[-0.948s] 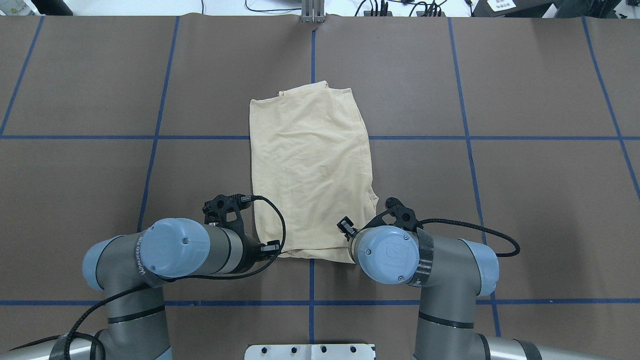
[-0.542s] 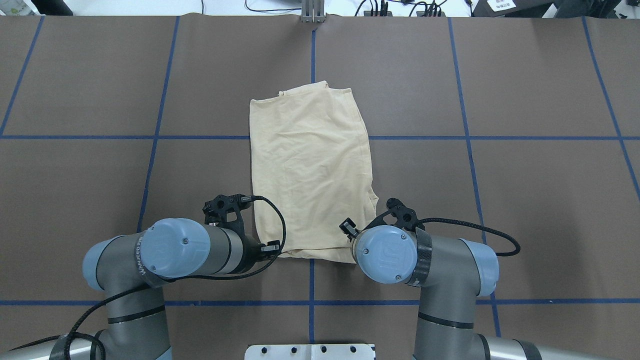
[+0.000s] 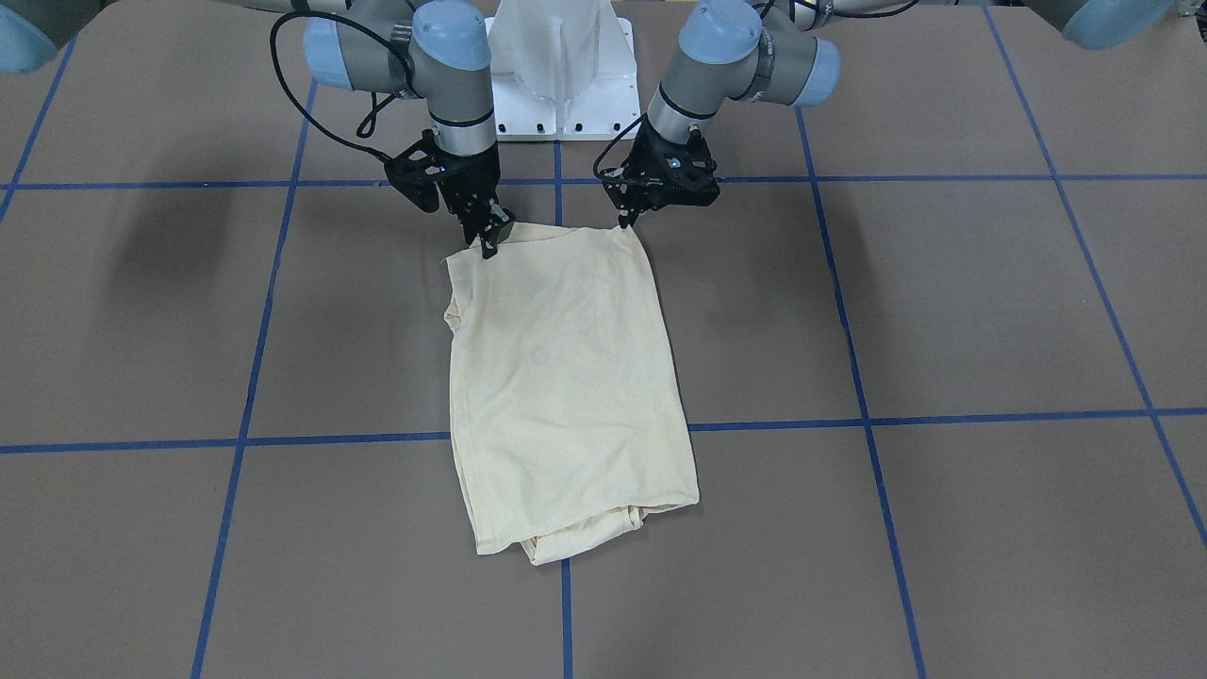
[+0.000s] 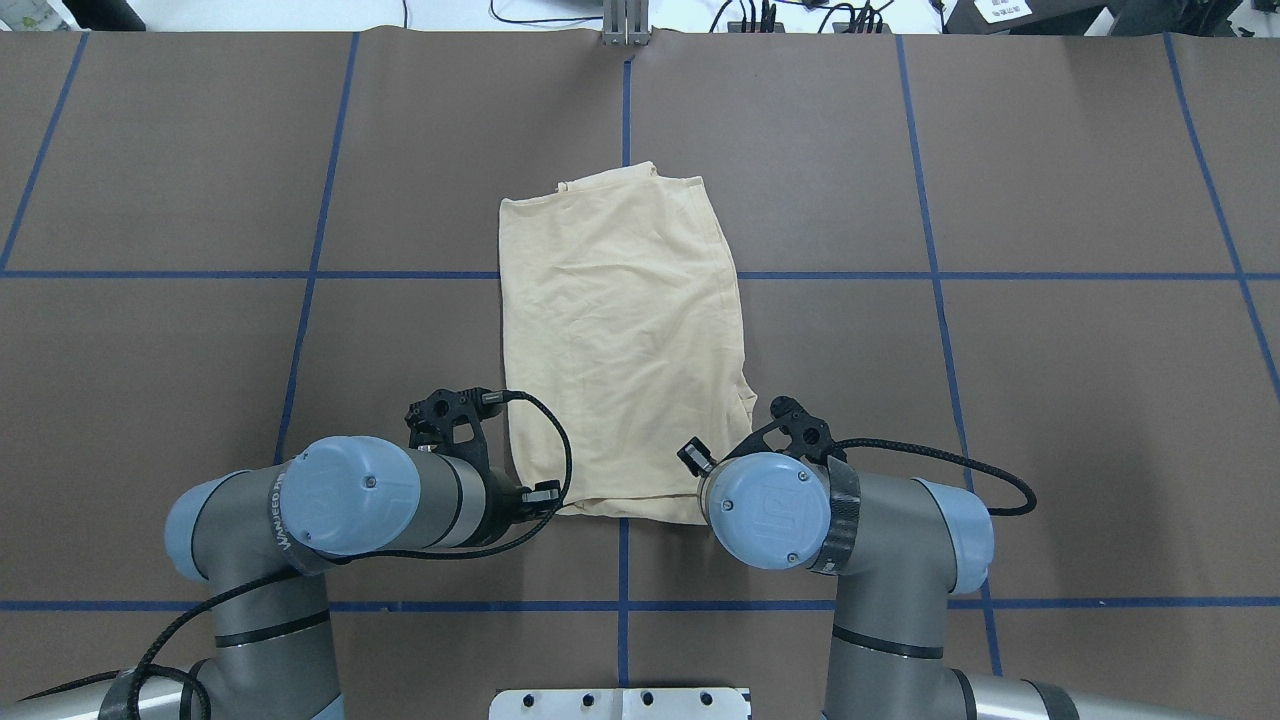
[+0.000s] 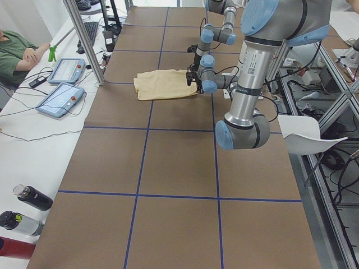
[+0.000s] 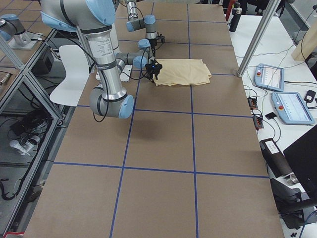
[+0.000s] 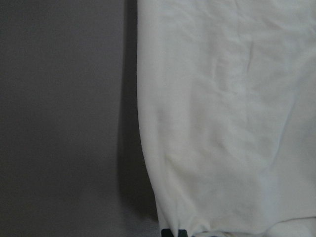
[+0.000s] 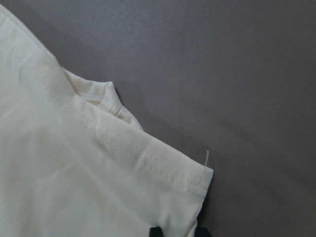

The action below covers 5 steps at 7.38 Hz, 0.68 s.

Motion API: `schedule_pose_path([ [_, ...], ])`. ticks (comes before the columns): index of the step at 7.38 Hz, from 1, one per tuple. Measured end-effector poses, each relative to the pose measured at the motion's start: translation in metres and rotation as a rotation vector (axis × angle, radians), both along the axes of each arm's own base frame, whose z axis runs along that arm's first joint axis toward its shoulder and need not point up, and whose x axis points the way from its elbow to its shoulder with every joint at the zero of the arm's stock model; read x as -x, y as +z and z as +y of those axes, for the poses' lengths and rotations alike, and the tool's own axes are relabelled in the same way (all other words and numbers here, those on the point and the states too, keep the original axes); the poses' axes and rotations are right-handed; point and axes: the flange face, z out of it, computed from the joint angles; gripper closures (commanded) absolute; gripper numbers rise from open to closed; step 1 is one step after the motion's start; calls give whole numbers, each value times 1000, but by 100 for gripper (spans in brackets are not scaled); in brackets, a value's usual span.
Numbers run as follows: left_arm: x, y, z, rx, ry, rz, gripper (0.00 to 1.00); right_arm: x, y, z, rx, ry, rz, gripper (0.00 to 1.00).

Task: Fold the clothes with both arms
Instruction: 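Grasp the near edge corners with both grippers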

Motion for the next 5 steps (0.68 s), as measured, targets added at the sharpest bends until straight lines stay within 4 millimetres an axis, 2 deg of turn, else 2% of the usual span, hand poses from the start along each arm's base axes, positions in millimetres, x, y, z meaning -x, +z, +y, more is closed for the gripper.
schedule_pose_path([
  [3,1,-2,0,-1,0,4,100,-1,-4,-2,1,7,-9,100],
  [5,7,-10,2,-7,1,21,100,-10,-14,-8,-2,18,-28,100],
])
